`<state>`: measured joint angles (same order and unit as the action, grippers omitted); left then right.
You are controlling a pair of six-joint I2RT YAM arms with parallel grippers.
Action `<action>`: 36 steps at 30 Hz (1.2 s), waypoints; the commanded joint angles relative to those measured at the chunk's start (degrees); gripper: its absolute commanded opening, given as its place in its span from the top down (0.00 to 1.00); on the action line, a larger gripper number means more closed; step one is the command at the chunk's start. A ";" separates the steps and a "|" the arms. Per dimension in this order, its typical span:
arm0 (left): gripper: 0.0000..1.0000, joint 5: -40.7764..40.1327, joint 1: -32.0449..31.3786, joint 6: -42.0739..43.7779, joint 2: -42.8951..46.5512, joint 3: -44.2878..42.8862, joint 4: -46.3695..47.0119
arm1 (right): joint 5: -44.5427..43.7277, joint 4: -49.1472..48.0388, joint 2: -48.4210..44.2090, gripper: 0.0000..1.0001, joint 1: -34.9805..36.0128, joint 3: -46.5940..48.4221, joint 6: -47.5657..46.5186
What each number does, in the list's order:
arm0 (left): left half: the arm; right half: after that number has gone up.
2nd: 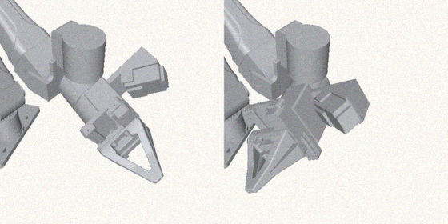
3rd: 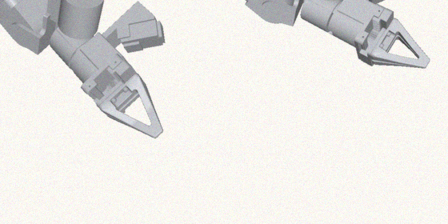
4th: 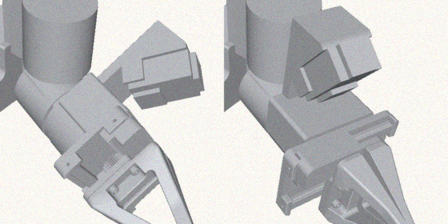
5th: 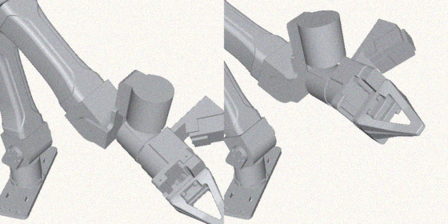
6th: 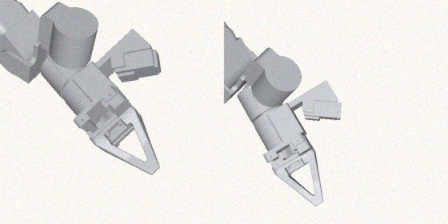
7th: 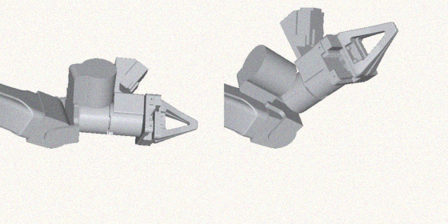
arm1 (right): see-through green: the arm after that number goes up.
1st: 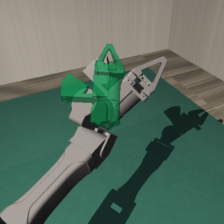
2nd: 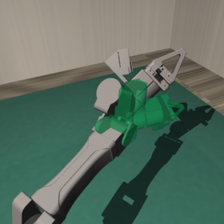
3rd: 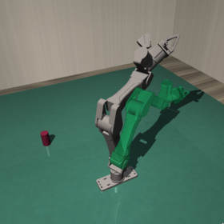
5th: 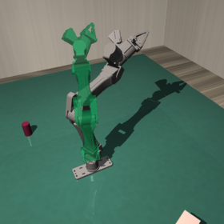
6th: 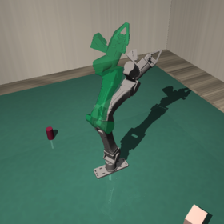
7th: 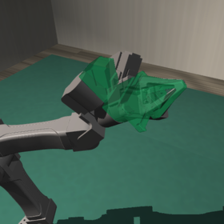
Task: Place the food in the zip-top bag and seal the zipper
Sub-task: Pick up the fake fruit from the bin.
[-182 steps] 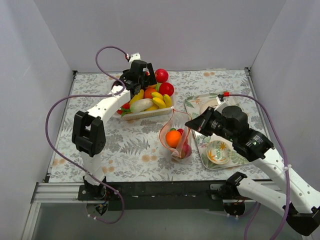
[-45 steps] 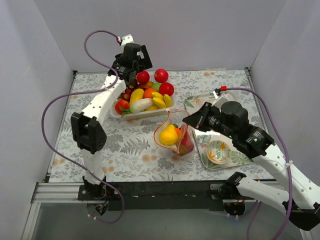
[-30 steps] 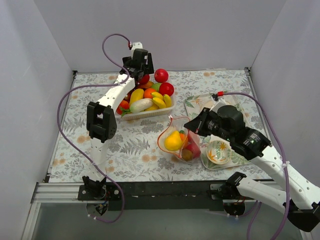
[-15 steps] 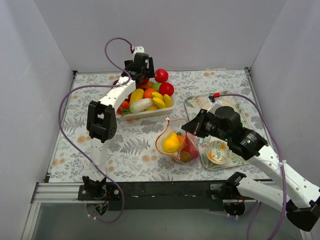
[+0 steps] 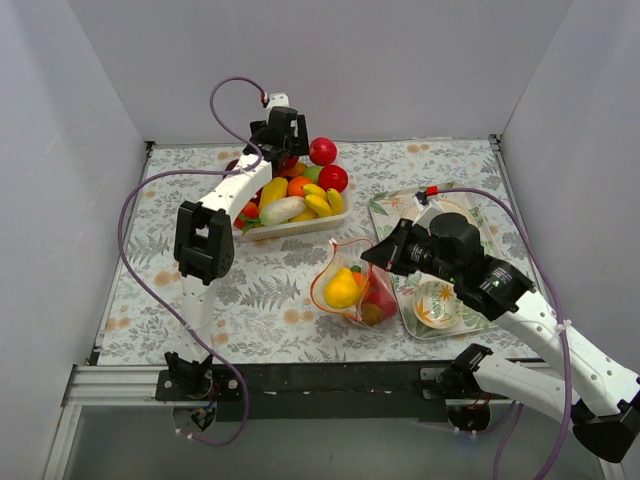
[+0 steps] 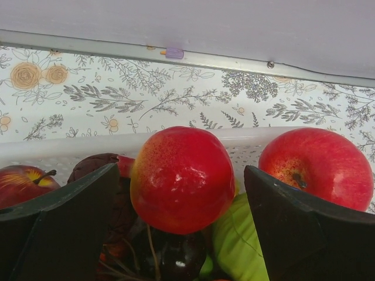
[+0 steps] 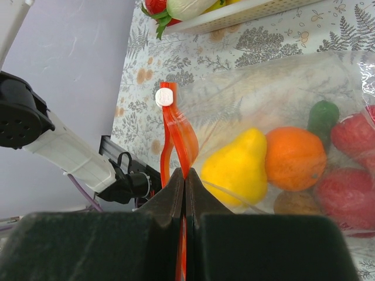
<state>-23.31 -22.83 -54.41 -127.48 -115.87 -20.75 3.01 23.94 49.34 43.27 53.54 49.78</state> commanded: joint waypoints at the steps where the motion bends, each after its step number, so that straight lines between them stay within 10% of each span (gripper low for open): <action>1: 0.12 0.19 0.24 0.01 -0.66 0.56 1.15 | 0.95 -3.90 -0.47 0.99 0.15 -0.10 0.67; 36: 0.41 6.16 0.15 -5.07 20.58 12.39 1.34 | -0.71 -6.19 3.39 0.99 0.24 -0.72 0.23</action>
<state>-21.45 -22.83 -55.94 -118.21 -108.97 -19.00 3.36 21.89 51.72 43.27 52.60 50.00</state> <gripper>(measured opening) 0.756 0.031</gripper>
